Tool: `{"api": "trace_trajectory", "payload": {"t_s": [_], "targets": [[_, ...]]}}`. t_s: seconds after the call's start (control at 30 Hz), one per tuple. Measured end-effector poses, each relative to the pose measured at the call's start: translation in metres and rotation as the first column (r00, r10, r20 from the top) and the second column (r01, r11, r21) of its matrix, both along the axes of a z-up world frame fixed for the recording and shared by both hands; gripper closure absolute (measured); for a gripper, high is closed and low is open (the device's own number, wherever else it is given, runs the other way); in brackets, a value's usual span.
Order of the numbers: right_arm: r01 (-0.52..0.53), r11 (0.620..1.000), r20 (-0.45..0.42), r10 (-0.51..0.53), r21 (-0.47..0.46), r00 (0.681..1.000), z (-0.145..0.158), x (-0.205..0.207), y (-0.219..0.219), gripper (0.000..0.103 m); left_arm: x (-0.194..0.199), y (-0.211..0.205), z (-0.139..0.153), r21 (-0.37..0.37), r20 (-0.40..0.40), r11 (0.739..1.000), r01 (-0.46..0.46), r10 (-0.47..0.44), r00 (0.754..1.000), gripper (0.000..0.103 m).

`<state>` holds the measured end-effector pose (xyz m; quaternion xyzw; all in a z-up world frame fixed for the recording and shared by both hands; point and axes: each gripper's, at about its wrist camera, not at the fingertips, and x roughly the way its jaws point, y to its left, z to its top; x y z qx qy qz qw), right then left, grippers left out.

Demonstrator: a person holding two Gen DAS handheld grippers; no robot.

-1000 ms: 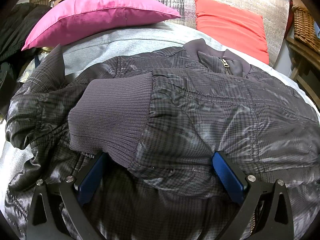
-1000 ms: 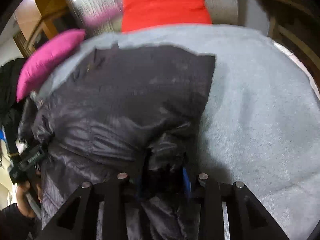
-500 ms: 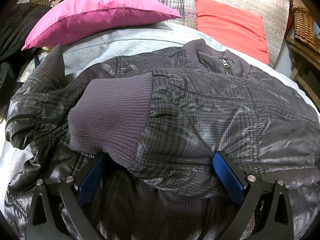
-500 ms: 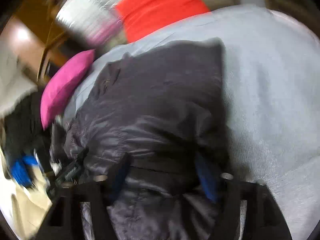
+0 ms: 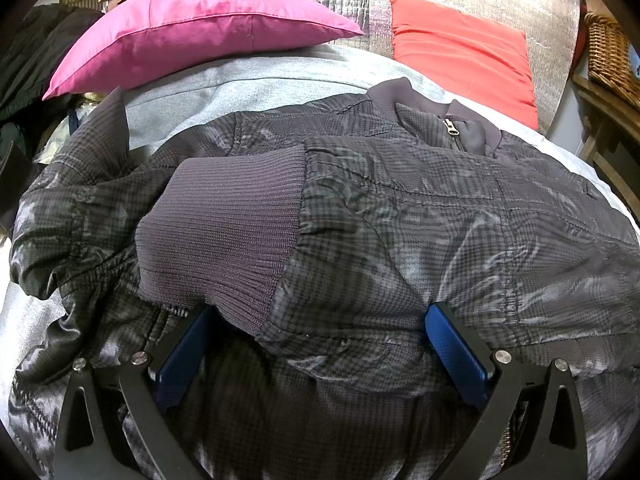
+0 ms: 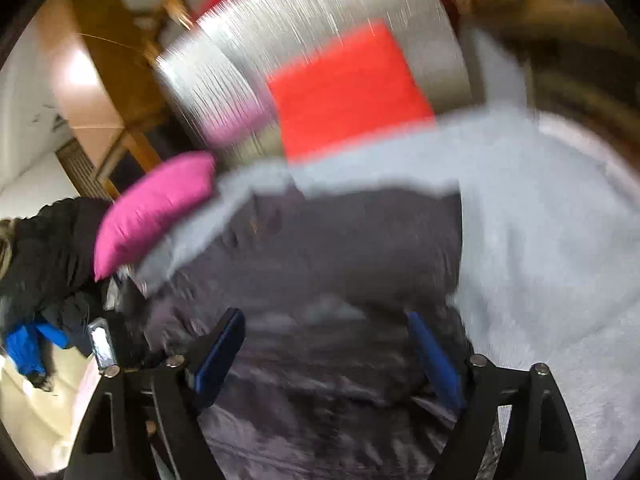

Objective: Fold large clothes

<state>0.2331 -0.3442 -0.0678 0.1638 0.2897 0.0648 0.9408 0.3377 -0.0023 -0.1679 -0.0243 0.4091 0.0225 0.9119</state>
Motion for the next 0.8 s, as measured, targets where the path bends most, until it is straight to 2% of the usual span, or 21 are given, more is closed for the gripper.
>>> {"api": "trace_trajectory", "payload": {"t_s": [0.03,0.07,0.1,0.13,0.23,0.33,0.37,0.4,0.5,0.57,0.6,0.63,0.67,0.73,0.8], "targets": [[-0.016,0.999,0.008,0.016,-0.038,1.0,-0.005,-0.002,0.004,0.0,0.0,0.0,0.0,-0.001,-0.001,1.0,0.0,0.0,1.0,0.0],[-0.044,0.991,-0.044,0.039,-0.125,0.998,-0.026,0.004,0.017,0.0,0.0,0.0,0.001,-0.004,-0.002,1.0,0.001,-0.001,1.0,0.0],[-0.052,0.985,-0.114,0.033,-0.166,0.993,-0.044,0.012,0.023,0.0,0.0,0.001,0.001,-0.011,-0.001,1.0,0.002,-0.002,1.0,0.0],[-0.067,0.98,-0.229,0.023,-0.187,0.973,-0.066,0.023,0.026,0.0,0.0,0.002,0.001,-0.018,-0.001,1.0,0.002,-0.002,1.0,0.0],[-0.064,0.957,-0.228,-0.002,-0.283,0.974,-0.06,0.023,0.035,0.0,0.002,0.004,0.004,-0.028,-0.017,1.0,0.003,-0.004,1.0,0.0],[-0.068,0.953,-0.243,-0.005,-0.294,0.97,-0.06,0.024,0.036,0.0,-0.007,0.011,0.021,-0.052,-0.08,0.998,0.035,-0.039,0.996,0.0],[-0.066,0.955,-0.243,-0.007,-0.289,0.97,-0.06,0.023,0.034,0.0,-0.012,0.015,0.028,-0.063,-0.078,0.997,0.053,-0.058,0.995,0.0],[-0.064,0.957,-0.24,-0.006,-0.284,0.971,-0.059,0.023,0.033,0.0,-0.028,0.026,0.045,-0.075,-0.034,0.993,0.087,-0.09,0.995,0.0],[-0.062,0.96,-0.238,-0.005,-0.275,0.971,-0.065,0.037,0.05,0.0,-0.064,0.062,0.076,-0.021,0.075,0.995,0.097,-0.096,0.993,0.0],[-0.061,0.958,-0.238,-0.008,-0.28,0.971,-0.068,0.036,0.045,0.0,-0.088,0.107,0.086,0.007,0.125,1.0,0.03,-0.031,0.992,0.0],[-0.061,0.957,-0.239,-0.009,-0.284,0.971,-0.075,0.043,0.053,0.0,-0.099,0.133,0.086,0.023,0.142,0.999,-0.027,0.023,0.99,0.0],[-0.061,0.956,-0.241,-0.01,-0.288,0.971,-0.078,0.046,0.056,0.0,-0.11,0.17,0.083,0.04,0.149,0.991,-0.125,0.118,0.982,0.0],[-0.062,0.954,-0.242,-0.012,-0.292,0.97,-0.079,0.046,0.058,0.0,-0.115,0.191,0.079,0.037,0.148,0.983,-0.181,0.174,0.973,0.0],[-0.065,0.949,-0.253,-0.016,-0.307,0.967,-0.08,0.048,0.061,0.0,-0.128,0.256,0.065,-0.007,0.125,0.94,-0.34,0.339,0.933,0.0],[-0.067,0.941,-0.265,-0.025,-0.333,0.964,-0.08,0.051,0.067,0.0,-0.139,0.313,0.045,-0.061,0.084,0.87,-0.49,0.493,0.866,0.0]]}}
